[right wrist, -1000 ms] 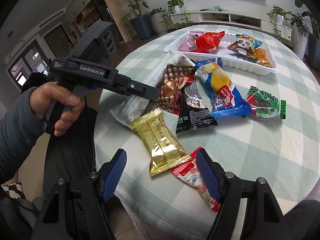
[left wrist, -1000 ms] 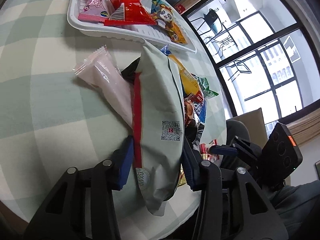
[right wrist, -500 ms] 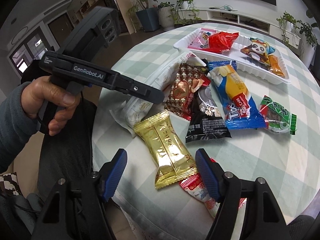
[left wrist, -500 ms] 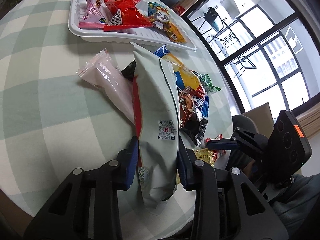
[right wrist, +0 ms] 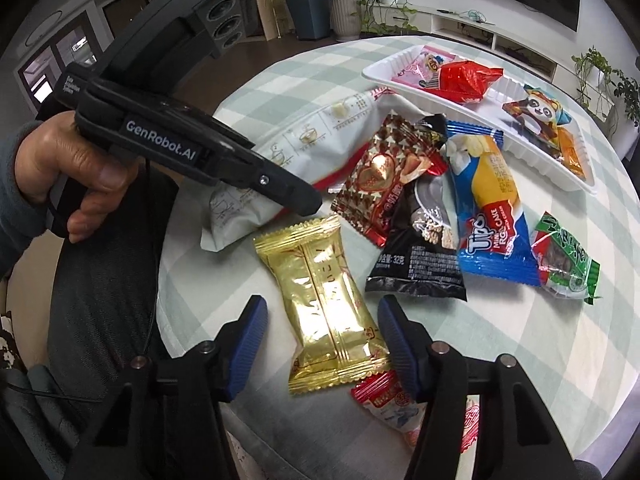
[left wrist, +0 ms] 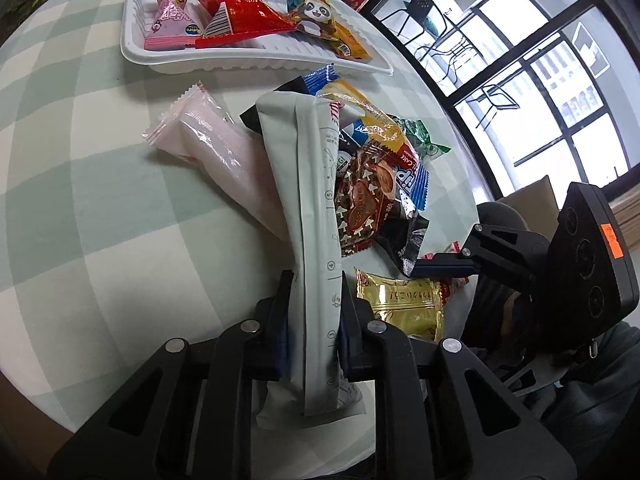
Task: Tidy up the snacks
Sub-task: 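Grasp the gold wrapper with the right tool while the left tool holds the white-green bag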
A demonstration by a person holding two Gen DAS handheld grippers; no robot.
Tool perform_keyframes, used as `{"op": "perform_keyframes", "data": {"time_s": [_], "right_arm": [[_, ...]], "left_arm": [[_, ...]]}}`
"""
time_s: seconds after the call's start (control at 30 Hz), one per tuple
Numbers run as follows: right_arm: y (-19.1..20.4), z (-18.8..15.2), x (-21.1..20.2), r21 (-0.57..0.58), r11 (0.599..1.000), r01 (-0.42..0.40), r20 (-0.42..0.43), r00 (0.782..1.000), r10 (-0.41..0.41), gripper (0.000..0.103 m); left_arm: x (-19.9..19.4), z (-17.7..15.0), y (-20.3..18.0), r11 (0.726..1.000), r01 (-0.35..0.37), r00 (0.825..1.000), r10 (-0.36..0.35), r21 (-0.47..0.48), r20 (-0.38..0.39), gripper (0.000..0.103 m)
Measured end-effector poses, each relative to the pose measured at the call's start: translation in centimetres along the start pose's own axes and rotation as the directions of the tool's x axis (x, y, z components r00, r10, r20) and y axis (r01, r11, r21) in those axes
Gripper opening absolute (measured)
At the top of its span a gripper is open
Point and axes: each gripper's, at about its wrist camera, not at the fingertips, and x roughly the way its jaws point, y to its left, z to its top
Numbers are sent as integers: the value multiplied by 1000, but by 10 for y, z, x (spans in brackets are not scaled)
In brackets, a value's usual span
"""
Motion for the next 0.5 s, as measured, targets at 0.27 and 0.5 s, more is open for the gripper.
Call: {"op": "perform_keyframes", "data": {"time_s": [0.27, 0.5], "right_arm": [[2, 0, 2, -13, 1000, 12, -10, 1000, -12, 60], [7, 3, 4, -23, 1000, 19, -20, 1000, -19, 59]], "left_arm": [[-15, -8, -7, 987, -156, 988, 155, 27, 18, 17], [-10, -15, -21, 959, -260, 962, 268, 110, -61, 19]]}}
